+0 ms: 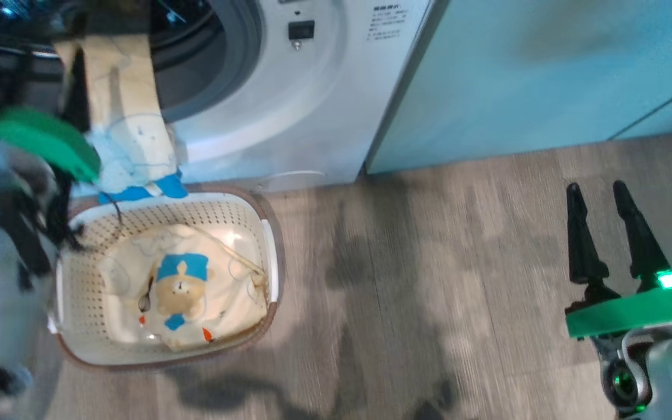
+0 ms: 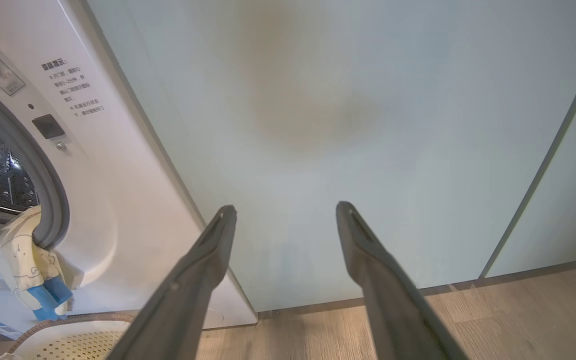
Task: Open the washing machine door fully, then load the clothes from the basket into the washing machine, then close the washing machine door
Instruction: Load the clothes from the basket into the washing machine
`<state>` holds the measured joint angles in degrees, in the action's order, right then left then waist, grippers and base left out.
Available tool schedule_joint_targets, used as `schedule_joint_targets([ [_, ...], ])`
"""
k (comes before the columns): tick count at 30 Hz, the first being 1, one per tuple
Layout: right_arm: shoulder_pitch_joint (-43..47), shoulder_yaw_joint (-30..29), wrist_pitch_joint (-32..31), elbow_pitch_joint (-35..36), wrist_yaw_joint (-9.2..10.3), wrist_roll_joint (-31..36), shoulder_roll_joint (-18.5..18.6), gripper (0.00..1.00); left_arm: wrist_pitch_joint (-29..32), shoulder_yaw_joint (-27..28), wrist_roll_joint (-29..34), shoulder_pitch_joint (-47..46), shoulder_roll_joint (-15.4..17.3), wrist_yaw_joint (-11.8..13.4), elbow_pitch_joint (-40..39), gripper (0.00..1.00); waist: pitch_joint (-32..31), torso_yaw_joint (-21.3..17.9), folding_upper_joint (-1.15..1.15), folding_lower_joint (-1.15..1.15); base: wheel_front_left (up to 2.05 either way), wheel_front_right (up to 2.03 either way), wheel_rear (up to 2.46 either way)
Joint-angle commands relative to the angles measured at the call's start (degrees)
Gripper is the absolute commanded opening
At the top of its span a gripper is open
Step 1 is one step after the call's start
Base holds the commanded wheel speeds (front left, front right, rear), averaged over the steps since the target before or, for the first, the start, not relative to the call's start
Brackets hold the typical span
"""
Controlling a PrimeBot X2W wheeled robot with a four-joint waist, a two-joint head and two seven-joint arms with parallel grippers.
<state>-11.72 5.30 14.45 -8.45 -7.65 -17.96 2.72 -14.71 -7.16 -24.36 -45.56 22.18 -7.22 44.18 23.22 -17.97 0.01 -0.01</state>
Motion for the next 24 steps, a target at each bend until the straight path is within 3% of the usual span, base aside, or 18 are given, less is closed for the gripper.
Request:
schedule_joint_targets([
  [1, 0.83, 0.52, 0.55, 1.47, 0.16, 0.66, 0.16, 1.0, -0.29, 2.51, 0.95, 2.36, 1.39, 0.54, -3.21, 1.0, -2.57, 1.09, -0.01, 0.01, 0.0, 0.0, 0.0],
  [12, 6.49, -0.88, 0.55, 1.31, 0.16, 1.73, 0.63, 1.0, -0.29, 8.89, 2.38, 23.55, -6.65, 1.71, -12.66, 1.0, -9.79, 3.36, -0.01, 0.01, 0.0, 0.0, 0.0],
  [24, 9.25, -1.09, 0.55, 1.55, 0.16, 1.6, 0.73, 1.0, -0.29, 13.82, 6.1, 36.39, -10.48, 1.89, -18.39, 1.0, -13.09, 4.48, -0.01, 0.01, 0.0, 0.0, 0.0],
])
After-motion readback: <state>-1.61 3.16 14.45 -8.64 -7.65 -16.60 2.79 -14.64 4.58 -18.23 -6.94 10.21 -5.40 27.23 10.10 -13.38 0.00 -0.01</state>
